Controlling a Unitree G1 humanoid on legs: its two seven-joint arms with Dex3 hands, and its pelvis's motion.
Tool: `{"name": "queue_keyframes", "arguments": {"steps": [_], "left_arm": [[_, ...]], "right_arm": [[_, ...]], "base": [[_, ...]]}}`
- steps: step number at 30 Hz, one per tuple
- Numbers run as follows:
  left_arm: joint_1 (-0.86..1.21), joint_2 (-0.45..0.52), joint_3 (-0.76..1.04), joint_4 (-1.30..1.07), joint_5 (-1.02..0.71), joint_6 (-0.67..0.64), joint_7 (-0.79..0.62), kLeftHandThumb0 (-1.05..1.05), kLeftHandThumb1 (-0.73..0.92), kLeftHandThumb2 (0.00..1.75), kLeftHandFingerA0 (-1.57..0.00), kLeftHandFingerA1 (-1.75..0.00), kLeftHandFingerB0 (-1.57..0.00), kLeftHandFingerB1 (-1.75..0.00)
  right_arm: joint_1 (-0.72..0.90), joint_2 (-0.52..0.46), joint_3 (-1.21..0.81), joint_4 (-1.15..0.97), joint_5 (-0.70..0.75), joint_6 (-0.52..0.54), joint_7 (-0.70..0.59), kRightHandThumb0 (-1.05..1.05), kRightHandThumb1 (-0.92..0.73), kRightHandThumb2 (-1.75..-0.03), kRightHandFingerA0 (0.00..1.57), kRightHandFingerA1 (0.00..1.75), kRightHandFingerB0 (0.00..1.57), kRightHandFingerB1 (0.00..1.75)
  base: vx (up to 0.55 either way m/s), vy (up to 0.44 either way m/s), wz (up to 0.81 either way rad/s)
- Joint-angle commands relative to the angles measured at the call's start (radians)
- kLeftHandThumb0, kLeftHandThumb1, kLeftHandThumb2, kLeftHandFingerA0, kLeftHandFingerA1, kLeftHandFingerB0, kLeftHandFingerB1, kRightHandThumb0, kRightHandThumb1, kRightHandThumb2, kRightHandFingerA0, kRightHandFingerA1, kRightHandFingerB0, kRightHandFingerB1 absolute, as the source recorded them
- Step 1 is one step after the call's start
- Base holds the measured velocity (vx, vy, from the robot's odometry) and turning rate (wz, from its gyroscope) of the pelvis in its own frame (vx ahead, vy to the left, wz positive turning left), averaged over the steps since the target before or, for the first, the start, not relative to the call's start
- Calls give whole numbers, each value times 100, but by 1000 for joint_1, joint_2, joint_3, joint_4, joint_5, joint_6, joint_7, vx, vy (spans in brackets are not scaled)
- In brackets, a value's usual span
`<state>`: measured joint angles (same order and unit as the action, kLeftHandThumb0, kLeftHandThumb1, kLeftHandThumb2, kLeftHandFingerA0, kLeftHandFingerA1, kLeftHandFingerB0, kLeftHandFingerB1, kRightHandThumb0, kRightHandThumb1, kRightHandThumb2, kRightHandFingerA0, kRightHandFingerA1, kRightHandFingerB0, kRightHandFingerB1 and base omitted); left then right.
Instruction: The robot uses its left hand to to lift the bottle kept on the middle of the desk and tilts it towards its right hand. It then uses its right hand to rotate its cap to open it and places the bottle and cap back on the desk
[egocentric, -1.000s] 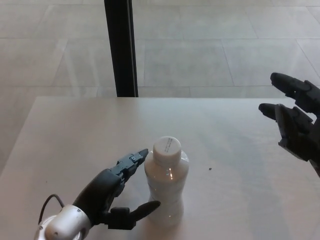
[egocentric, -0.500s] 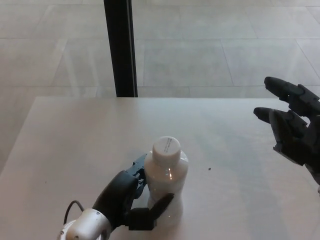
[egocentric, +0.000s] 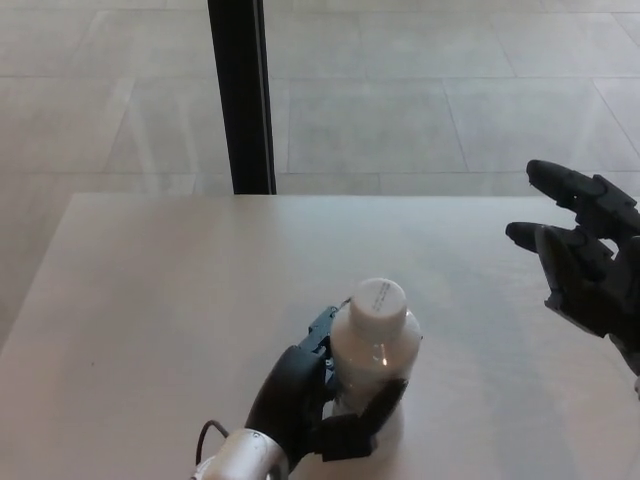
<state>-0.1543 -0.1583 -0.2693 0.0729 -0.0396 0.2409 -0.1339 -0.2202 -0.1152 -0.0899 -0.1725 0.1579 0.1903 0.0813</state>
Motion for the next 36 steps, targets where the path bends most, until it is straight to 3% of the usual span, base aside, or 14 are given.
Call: {"name": "queue_keyframes", "arguments": {"steps": [1,2,3,5,6,7,8,10,12,13,15,17,35,36], "left_arm": [[0,-35,-53,22,66,38,70,-104,43,77,0,-11,0,-6],[3,-51,-59,23,79,42,101,-104,43,77,0,-11,0,-6],[10,-82,-75,32,123,35,176,-53,52,60,0,-8,0,0],[20,-140,-93,72,193,-14,332,-34,49,75,-20,-60,0,0],[21,-158,-100,104,217,-65,395,-24,65,58,-49,-84,0,-3],[19,-179,-102,141,240,-121,467,-24,61,81,-71,-101,0,-2],[13,-195,-104,158,256,-130,516,-9,80,65,-76,-130,0,-26],[-1,-193,-117,188,291,-153,575,-1,92,73,-93,-166,-26,-50],[-15,-170,-138,182,314,-125,575,4,90,84,-87,-169,-72,-80],[-17,-164,-144,177,319,-109,575,7,86,94,-81,-174,-79,-105],[-16,-158,-152,176,322,-114,581,7,86,94,-81,-174,-79,-105],[-20,-150,-155,192,333,-128,603,11,75,122,-80,-175,-63,-172],[-105,-18,-114,126,356,-18,519,8,66,125,-78,-175,-63,-173],[-114,-7,-105,120,355,-13,504,10,63,131,-80,-175,-66,-172]], "right_arm": [[23,-4,-6,-16,-29,-16,-19,-76,-76,-63,34,70,36,31],[23,-4,-8,-18,-30,-13,-22,-76,-76,-63,34,70,36,31],[28,-2,-8,-23,-36,-12,-27,-75,-76,-64,35,69,37,32],[30,1,-11,-33,-44,-7,-39,-69,-75,-63,44,70,38,32],[29,7,-11,-36,-54,-8,-54,-69,-61,-97,47,73,31,48],[29,19,-15,-38,-48,-13,-62,-61,-58,-96,51,75,31,49],[30,25,-20,-40,-39,-13,-64,-58,-72,-62,56,78,41,33],[34,29,-24,-48,-30,-12,-61,-50,-72,-62,66,83,41,34],[36,31,-33,-50,-20,-17,-57,-43,-69,-61,73,87,42,35],[37,31,-35,-51,-19,-20,-55,-39,-71,-63,77,90,43,36],[38,31,-36,-53,-21,-22,-54,-39,-71,-63,77,90,43,36],[37,31,-38,-50,-24,-41,-53,-33,-68,-60,88,98,44,37],[83,-69,18,-127,1,-32,119,-44,-63,-59,84,100,46,38],[87,-92,29,-134,-4,-30,143,-53,-49,-85,86,96,38,51]], "base": [[0,0,0],[0,0,0],[0,0,0],[0,0,0],[0,0,0],[0,0,0],[0,0,0],[0,0,0],[0,0,0],[0,0,0],[0,0,0],[0,0,0],[0,0,0],[0,0,0]]}}
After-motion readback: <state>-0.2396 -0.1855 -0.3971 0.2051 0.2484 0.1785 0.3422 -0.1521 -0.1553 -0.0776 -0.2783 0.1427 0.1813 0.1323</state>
